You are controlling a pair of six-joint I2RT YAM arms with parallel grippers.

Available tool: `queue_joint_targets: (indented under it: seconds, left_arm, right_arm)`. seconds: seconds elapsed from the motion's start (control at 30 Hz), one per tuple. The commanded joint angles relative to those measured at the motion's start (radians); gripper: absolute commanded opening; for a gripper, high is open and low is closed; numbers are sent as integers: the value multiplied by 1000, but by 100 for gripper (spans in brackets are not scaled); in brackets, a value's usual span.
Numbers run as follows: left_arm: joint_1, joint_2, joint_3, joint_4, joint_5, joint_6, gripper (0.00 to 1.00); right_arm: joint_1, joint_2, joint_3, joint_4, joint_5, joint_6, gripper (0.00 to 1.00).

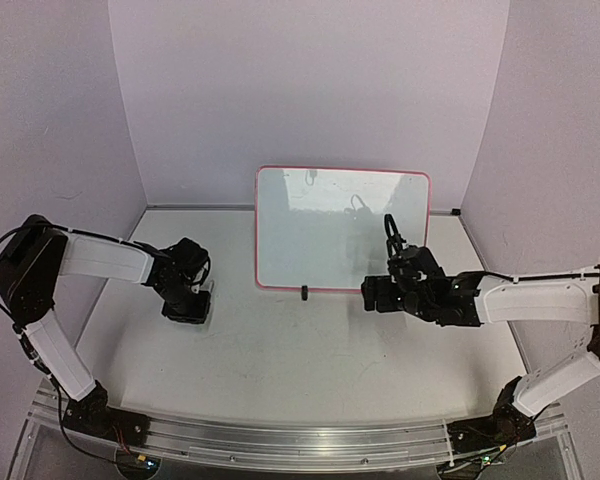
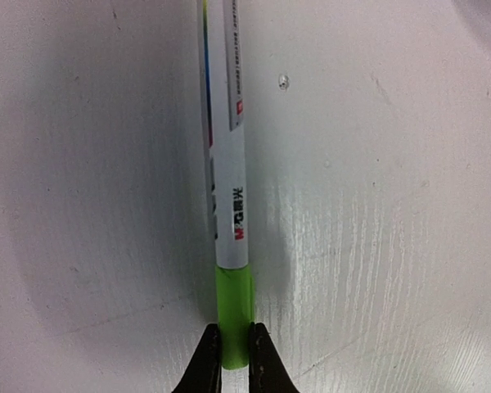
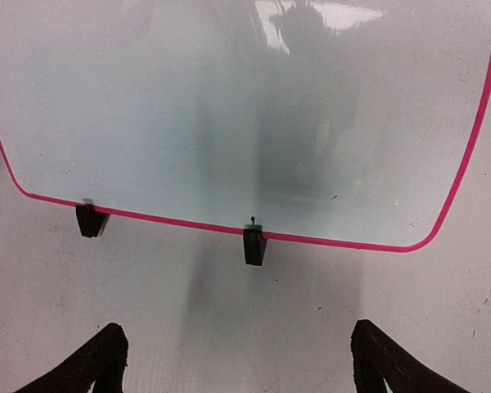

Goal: Write a sentence on the whiteboard
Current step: Pick up the whiteboard marker from the center of the board.

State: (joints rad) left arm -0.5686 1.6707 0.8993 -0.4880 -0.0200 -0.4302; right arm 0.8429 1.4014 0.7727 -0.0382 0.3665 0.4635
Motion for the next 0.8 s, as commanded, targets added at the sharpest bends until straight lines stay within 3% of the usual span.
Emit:
queue_joint_targets:
  seconds: [0.0,0.3,0.47,0.63,0.77]
  left_arm:
    - [-2,-86,87,-89,-46,74,0]
    - [-2,-319,181,-156,-83,192,0]
    - [-2,-372,248,-214,72,347,0]
    - [-12,-396,278,-257,325,491,0]
    - [-64,-404,276,-247,356,526,0]
  right_arm:
    - [-23,-30,101,-42,-162,-122,94]
    - [-206,-62,177,-84,-707,-195,98]
    - [-245,-58,228,-93,-928,-222,98]
    - [-249,-39,281,-104,-1113,-215,98]
    - [-248,-15,313,-117,-1178,-184,98]
